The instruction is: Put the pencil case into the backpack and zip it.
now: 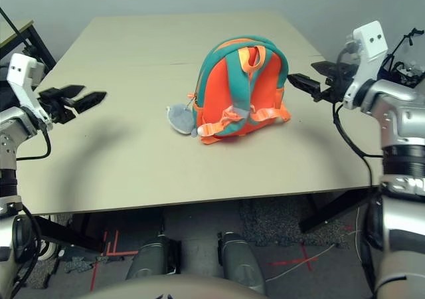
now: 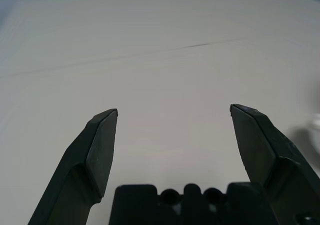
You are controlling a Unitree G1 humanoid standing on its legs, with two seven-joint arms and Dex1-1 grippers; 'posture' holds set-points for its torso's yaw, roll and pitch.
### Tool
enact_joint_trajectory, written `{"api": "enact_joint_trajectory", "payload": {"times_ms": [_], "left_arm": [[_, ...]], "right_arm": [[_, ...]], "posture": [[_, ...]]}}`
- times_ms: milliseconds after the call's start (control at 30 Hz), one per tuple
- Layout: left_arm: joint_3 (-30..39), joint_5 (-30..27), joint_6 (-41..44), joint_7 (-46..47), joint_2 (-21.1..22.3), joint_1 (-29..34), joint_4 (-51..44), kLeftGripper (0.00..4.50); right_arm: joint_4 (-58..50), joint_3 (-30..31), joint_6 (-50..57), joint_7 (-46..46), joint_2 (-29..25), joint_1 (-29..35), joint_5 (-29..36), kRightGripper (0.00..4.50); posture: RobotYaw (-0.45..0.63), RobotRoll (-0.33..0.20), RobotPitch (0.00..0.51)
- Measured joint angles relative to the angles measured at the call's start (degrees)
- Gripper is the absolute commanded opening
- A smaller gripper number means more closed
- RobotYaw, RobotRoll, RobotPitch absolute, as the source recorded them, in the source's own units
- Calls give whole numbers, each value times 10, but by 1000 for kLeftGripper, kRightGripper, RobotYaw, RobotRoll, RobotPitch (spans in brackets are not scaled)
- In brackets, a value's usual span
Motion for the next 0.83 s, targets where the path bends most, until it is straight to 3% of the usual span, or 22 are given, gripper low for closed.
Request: {"api": "enact_joint_trajectory", "payload": {"times_ms": [167,467,667,833], "left_arm": [[6,14,-89,93,-41,1,63,4500],[-3,27,-169,161,-77,2,133,4500],[-16,52,-212,233,-97,8,140,4500],[-22,54,-217,255,-110,26,111,4500]], "right_arm": [[115,-26,-105,-83,31,-30,-18,4466],[221,-70,-233,-240,62,-30,-33,4466],[249,-89,-266,-271,66,-26,-37,4466],[263,-90,-270,-274,72,-26,-42,4466]], "posture": [[-49,0,9],[-70,0,28],[-55,0,55],[-46,0,50]]}}
